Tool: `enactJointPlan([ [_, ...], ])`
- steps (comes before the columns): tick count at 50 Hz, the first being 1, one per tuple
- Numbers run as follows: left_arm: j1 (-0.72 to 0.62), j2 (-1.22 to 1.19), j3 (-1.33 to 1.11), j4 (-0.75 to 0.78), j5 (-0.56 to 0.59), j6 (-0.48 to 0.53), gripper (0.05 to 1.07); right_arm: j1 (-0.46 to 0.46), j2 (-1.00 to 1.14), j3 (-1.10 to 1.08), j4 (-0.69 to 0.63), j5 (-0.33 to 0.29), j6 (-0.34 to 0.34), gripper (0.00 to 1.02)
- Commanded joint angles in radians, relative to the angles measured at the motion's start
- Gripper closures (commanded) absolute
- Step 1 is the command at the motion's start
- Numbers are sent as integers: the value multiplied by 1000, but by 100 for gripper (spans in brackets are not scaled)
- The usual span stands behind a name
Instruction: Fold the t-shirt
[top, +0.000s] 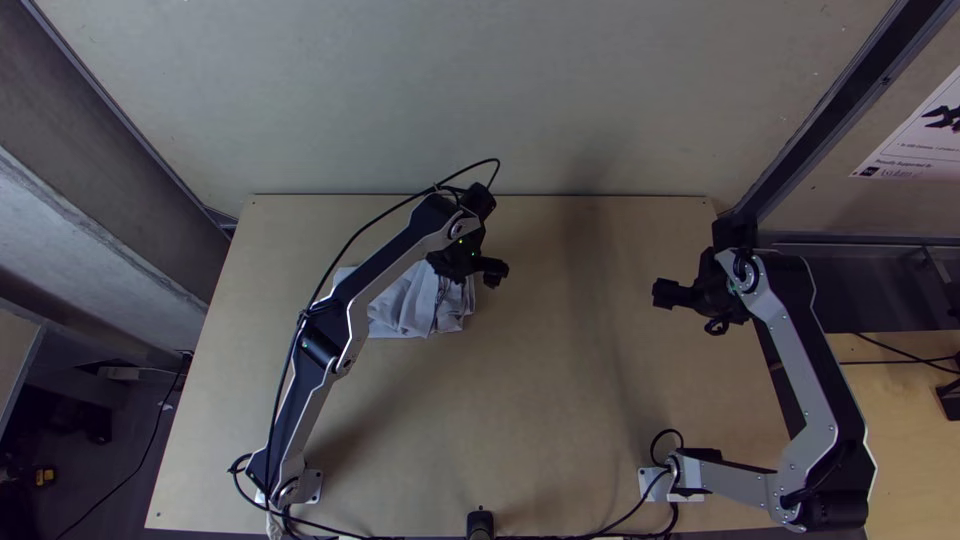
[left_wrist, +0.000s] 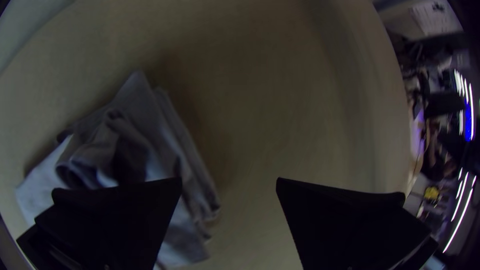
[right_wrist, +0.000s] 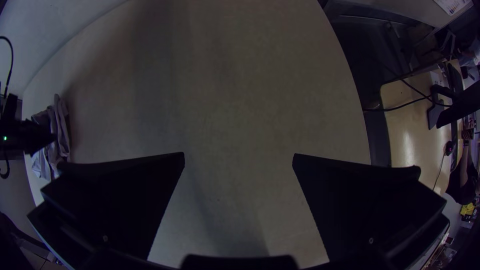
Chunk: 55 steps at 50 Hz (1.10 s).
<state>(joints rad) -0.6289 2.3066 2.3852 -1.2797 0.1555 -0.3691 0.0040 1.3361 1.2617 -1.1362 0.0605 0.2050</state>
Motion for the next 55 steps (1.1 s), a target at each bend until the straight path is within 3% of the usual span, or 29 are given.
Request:
enactJointPlan([
  [1, 6, 40, 32, 36, 32, -136, 11, -1, -25, -30, 7, -1, -6, 3],
  [11, 52, -1, 48, 68, 199, -160, 11, 11, -25, -41, 29, -1, -1, 3],
  [19, 69, -46, 29, 54, 194, -145, 11, 24, -23, -33, 66, 1, 1, 3],
  [28, 101, -162, -46, 85, 50, -56, 11, 21, -31, 33, 87, 1, -24, 3],
  [31, 118, -208, -52, 88, 1, -25, 11, 16, -48, 42, 141, 1, -64, 3],
  [37, 155, -314, -61, 98, -97, 56, 11, 4, -74, 57, 270, 1, -65, 3],
  [46, 245, -472, -124, 102, -151, 122, 11, 1, -75, 130, 352, 2, -96, 3],
  [55, 370, -631, -207, 125, -200, 194, 10, 30, -84, 215, 389, 12, -182, 3],
])
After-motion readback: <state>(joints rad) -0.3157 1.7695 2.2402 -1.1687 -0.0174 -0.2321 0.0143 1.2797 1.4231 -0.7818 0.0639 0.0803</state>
